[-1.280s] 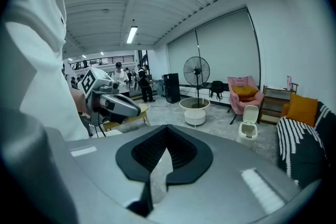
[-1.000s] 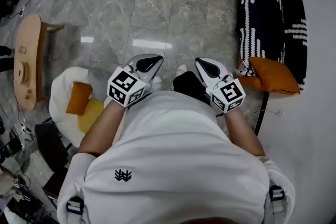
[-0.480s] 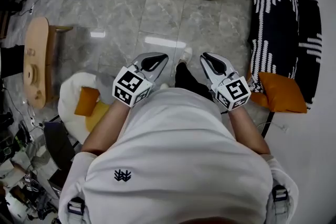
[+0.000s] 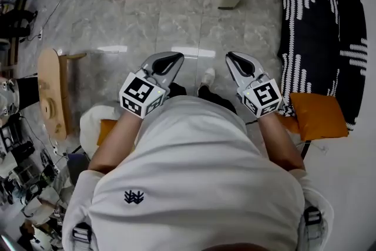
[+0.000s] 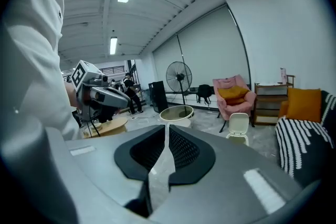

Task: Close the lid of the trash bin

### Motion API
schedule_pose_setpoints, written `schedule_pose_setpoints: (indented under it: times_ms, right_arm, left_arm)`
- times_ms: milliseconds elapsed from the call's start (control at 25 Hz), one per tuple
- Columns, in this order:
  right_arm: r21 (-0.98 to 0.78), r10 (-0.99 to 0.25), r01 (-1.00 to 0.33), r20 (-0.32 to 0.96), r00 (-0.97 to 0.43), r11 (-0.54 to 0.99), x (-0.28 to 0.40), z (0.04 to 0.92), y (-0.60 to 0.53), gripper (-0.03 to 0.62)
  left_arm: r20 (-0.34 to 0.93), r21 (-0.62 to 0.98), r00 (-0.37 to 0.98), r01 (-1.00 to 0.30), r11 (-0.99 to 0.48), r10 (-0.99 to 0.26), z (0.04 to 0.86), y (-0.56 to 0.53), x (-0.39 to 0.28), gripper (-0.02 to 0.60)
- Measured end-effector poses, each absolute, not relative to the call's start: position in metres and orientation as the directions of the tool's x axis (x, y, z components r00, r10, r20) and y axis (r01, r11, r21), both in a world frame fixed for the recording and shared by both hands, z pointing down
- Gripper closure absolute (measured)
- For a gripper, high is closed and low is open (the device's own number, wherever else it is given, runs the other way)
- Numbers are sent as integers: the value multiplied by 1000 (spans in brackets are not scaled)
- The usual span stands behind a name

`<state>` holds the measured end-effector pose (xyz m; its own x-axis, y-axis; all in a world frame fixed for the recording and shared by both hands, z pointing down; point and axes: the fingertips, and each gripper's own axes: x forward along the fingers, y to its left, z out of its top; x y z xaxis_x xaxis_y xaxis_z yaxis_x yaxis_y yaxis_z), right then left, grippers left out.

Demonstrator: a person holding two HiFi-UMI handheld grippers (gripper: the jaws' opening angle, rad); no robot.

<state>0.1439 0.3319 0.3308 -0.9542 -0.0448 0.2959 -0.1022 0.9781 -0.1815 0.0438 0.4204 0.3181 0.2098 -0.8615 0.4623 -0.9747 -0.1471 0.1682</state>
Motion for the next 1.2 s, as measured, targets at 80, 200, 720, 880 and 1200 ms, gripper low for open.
schedule_pose_setpoints:
  times_ms: [80,200,720,880,1200]
  right_arm:
    - [-194,-73,-135,298,-952,972,152,332,316,571]
    - [-202,-107,-177,318,-942,963,161,341,296,571]
    - [-175,-335,-415,355,-872,893,142,340,174,571]
    - [-180,-428,-518,377,-821,836,130,337,120,571]
    - [-193,-548,-660,419,-725,726,92,337,47,571]
  left_arm:
    - [462,167,241,-969,-184,-853,318,394,43,523]
    - [447,196,274,-959,-206,-852,322,355,37,523]
    - [421,292,409,-906,-306,-810,372,191,-36,523]
    - [439,279,455,-889,-364,-775,385,116,-73,523]
    - [502,227,505,-860,-456,-702,427,-29,-151,523]
